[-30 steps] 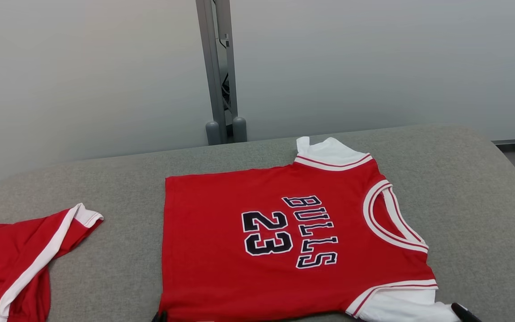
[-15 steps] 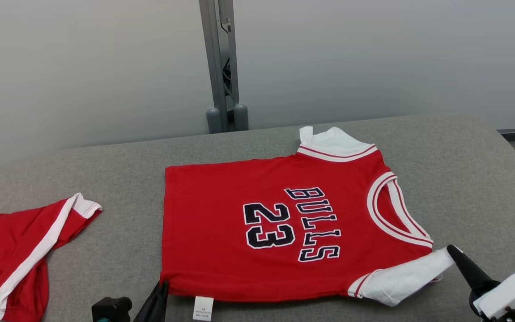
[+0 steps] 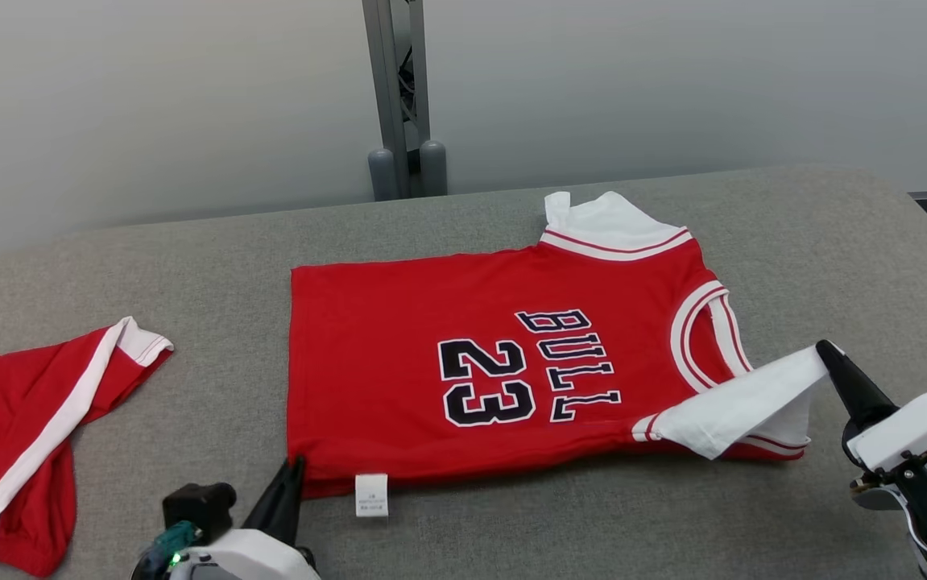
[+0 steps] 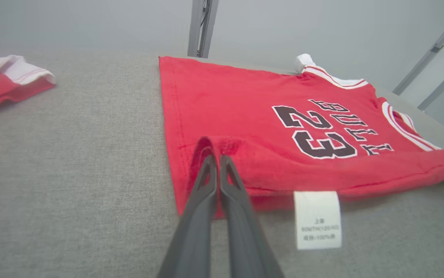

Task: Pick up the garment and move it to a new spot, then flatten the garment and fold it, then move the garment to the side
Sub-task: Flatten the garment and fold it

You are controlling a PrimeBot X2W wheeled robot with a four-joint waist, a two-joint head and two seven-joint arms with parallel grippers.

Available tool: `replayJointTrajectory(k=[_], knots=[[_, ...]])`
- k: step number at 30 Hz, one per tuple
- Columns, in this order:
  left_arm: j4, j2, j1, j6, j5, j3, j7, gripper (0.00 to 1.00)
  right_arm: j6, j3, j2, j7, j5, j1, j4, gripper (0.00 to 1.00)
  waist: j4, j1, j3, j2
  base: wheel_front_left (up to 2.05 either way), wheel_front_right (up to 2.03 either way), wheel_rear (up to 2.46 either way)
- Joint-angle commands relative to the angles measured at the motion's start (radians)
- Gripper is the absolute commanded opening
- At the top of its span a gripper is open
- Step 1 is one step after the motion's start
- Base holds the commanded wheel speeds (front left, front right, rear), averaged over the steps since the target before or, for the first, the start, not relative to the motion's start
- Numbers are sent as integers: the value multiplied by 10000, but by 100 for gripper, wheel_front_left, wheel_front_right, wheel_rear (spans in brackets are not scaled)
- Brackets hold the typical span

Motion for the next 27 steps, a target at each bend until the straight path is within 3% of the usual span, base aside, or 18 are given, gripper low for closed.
replayJointTrajectory(k=[1, 5, 27], knots=[[55, 51, -212, 9, -570, 265, 100, 0, 0, 54, 4, -115, -103, -262, 153, 0, 46, 0, 111, 0, 0, 0, 0], [-10, 2, -582, -45, -1185, 195, 251, 0, 0, 328, 12, -162, -283, -801, 450, 0, 100, 0, 378, 0, 0, 0, 0], [1138, 4, -2567, 274, -1539, -312, 102, 0, 0, 1435, 358, -987, -243, -3581, 2899, 0, 248, 0, 1818, 0, 0, 0, 0]])
